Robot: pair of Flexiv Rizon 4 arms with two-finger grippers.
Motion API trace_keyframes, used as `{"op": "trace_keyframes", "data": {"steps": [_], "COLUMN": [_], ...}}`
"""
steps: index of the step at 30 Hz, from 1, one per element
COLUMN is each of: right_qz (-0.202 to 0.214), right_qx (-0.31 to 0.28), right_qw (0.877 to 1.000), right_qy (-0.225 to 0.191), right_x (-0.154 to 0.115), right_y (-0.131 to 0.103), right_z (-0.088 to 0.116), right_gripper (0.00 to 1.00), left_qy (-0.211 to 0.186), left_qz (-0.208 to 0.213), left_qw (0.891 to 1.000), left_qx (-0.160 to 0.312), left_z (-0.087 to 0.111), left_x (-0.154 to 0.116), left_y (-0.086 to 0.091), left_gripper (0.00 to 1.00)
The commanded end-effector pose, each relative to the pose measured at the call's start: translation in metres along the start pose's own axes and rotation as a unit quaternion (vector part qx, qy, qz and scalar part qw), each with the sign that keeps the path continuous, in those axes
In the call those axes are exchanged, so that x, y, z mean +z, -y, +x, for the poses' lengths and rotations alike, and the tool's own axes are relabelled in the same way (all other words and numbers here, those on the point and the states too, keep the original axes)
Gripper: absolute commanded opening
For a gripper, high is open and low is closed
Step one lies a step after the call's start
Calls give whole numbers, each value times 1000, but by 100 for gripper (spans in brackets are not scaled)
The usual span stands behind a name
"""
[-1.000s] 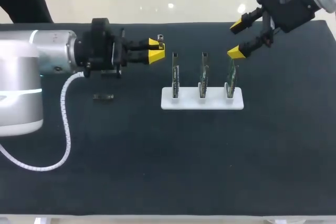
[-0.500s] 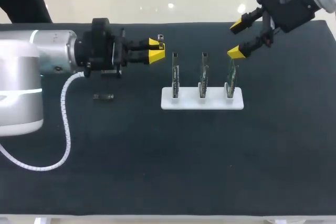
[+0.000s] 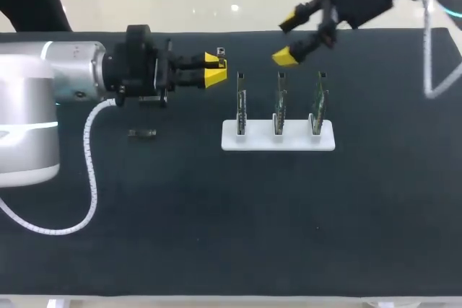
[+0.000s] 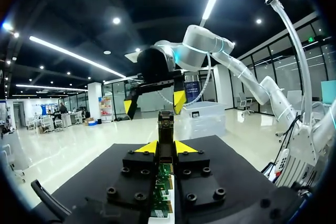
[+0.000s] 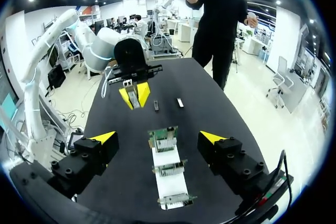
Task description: Pick up the optical module with the left hand, and insert it into the network port with the right hand.
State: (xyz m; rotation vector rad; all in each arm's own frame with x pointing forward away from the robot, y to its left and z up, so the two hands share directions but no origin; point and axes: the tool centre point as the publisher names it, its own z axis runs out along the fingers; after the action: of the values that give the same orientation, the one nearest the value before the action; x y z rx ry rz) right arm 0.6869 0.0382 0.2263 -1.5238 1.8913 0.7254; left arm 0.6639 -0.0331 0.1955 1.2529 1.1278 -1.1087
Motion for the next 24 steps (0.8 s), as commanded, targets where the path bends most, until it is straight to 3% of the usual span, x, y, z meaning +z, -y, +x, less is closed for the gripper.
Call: {"op": "trace_keyframes", "data": {"steps": [1,11,24], "right_qz": [6,16,25], "right_qx": [5,14,10], "right_qw": [1000,999,999], "right_qy": [-30,-33,-23], "right_x": [12,19,38], "right_y": [-11,-31,-45], "right_z": [-29,-51,-49], "right_gripper": [100,100,100], "left_qy": [1,1,1], "left_qz": [-1,-1,-1], "left_qw": [1000,1000,1000], "left_qx": [1,1,1], "left_z": [1,1,1], "left_x": [1,1,1], "left_y": [0,0,0], "left_gripper": [0,0,0]}}
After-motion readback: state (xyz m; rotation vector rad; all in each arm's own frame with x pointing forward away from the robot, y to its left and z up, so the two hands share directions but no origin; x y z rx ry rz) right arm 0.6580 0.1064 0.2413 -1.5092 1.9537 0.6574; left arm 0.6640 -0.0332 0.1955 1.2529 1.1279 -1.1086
